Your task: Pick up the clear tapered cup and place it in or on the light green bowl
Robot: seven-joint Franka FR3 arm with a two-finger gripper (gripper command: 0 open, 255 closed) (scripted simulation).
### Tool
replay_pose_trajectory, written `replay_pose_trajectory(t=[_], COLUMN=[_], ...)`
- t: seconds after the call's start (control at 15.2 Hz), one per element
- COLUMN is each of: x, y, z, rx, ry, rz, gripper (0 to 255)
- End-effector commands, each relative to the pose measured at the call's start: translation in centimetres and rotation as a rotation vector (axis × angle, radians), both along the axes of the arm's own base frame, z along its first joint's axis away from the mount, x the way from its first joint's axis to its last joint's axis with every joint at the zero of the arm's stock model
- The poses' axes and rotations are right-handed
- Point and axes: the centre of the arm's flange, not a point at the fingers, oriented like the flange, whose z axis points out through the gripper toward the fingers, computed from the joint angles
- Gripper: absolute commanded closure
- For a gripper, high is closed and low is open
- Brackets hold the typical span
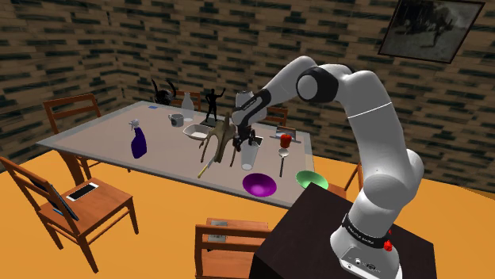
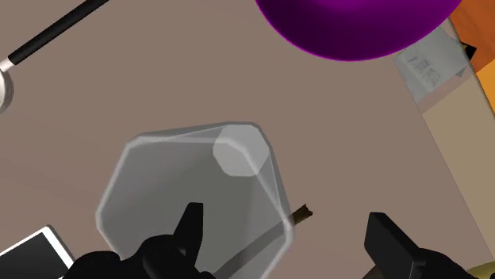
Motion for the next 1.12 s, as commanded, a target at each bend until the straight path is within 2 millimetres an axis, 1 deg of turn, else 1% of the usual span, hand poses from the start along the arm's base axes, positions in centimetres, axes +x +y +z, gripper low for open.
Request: replay_pose_trajectory(t=[0.0,0.2,0.73,0.79,1.06], x=[0.1,0.0,0.1,0.1,0.1], y=[-0.2,-0.4,-0.4,-0.4,-0.4], z=[-1.1,-2.4,-2.4,-2.4,-2.4], rx=[0.0,0.0,0.0,0.0,0.0], ry=[0.0,0.0,0.0,0.0,0.0], rz=[0.0,0.0,0.0,0.0,0.0], gripper=[0,0,0,255,255])
